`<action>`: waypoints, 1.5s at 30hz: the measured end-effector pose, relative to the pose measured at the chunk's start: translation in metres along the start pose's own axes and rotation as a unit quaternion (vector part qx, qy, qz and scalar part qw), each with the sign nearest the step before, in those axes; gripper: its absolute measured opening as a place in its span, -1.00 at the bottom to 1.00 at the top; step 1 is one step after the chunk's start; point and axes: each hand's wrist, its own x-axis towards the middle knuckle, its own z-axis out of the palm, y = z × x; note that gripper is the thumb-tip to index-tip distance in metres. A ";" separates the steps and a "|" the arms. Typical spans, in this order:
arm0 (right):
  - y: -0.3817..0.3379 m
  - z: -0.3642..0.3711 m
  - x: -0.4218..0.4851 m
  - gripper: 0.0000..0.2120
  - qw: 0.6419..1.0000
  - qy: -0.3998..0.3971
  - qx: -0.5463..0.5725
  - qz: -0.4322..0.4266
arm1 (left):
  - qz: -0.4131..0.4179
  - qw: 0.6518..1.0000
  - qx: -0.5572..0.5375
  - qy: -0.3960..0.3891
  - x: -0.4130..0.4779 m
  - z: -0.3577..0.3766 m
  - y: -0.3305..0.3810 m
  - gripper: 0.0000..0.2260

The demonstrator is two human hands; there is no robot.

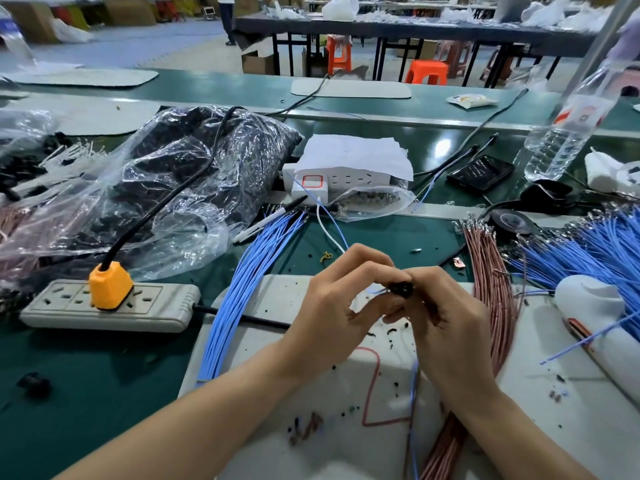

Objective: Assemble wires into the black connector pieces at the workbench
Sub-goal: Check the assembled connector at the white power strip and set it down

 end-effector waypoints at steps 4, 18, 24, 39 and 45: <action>-0.002 0.002 -0.002 -0.92 1.000 0.015 -0.004 0.006 | -0.001 1.000 0.004 0.016 -0.001 -0.001 -0.002 -0.87; 0.003 0.005 -0.002 -0.91 0.999 -0.021 0.000 0.027 | -0.007 0.999 0.011 0.030 -0.003 -0.001 -0.003 -0.87; 0.005 0.006 -0.002 -0.88 0.999 -0.037 0.005 0.024 | -0.012 1.000 0.006 0.024 -0.003 -0.002 -0.001 -0.87; 0.005 0.003 0.001 -0.62 0.991 -0.077 0.063 0.089 | -0.027 0.999 -0.006 0.028 -0.003 0.001 0.004 -0.83; 0.005 0.003 0.004 -0.66 0.979 -0.100 0.104 0.145 | -0.027 0.999 -0.006 0.029 -0.004 0.001 0.002 -0.86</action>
